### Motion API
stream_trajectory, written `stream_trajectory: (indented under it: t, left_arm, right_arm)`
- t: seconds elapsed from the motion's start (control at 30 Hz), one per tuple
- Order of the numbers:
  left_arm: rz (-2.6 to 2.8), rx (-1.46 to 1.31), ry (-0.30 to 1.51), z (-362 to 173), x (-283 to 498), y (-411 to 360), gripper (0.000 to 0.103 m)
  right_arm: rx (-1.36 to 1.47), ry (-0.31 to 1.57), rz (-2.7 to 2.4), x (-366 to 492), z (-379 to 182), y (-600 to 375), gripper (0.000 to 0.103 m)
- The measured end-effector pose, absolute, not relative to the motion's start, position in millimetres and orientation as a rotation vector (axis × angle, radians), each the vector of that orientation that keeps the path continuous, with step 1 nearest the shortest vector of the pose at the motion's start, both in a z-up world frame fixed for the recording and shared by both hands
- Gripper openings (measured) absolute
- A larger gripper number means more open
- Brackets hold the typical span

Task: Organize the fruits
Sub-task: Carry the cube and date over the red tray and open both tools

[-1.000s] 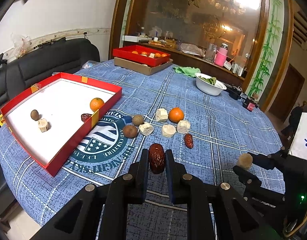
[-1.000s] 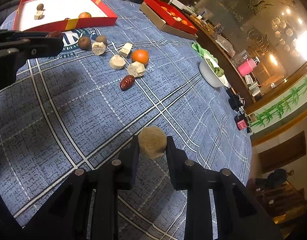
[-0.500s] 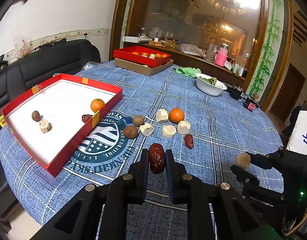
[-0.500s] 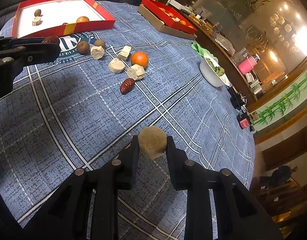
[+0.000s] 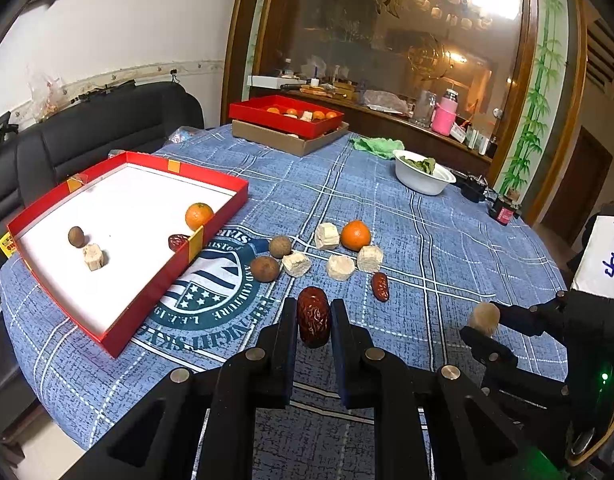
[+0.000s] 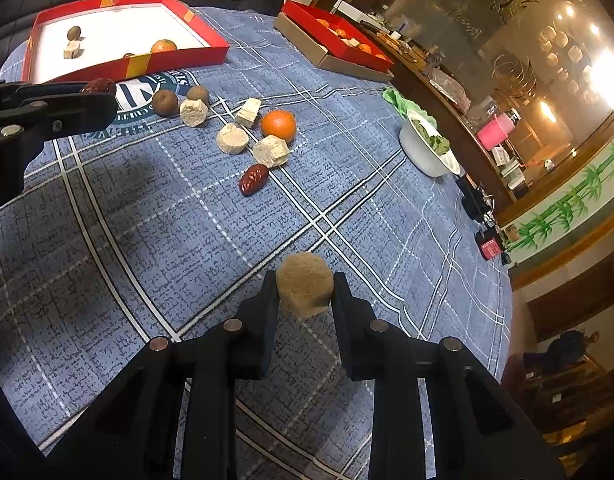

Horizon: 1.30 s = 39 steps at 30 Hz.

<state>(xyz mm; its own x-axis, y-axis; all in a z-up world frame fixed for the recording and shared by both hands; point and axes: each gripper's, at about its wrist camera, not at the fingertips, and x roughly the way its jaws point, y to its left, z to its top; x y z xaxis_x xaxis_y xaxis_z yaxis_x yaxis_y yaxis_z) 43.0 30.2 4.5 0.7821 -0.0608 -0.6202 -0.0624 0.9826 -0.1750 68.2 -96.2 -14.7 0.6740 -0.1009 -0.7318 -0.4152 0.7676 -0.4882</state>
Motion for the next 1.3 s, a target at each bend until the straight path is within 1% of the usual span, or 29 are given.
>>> stream_trajectory:
  t: [0.17,0.4,0.63,1.0,1.3]
  left_arm:
    - [0.043,-0.198,0.650,13.1,44.0,47.3,0.015]
    - [0.218,-0.230,0.624,29.4,58.2,112.0,0.015]
    - [0.389,-0.244,0.671,25.3,84.2,173.9,0.015]
    - [0.515,-0.255,0.740,9.5,122.6,224.2,0.015]
    - [0.556,-0.255,0.763,4.8,146.9,241.1,0.015]
  right_arm:
    - [-0.659,0.806,0.211,73.1,-7.2,-90.9,0.025]
    - [-0.475,0.779,0.340,91.0,14.5,-69.3,0.025]
    - [-0.307,0.756,0.512,114.6,27.9,-23.4,0.025]
    - [-0.186,0.782,0.676,168.3,17.5,57.4,0.025]
    - [-0.187,0.811,0.715,199.0,4.9,95.4,0.025]
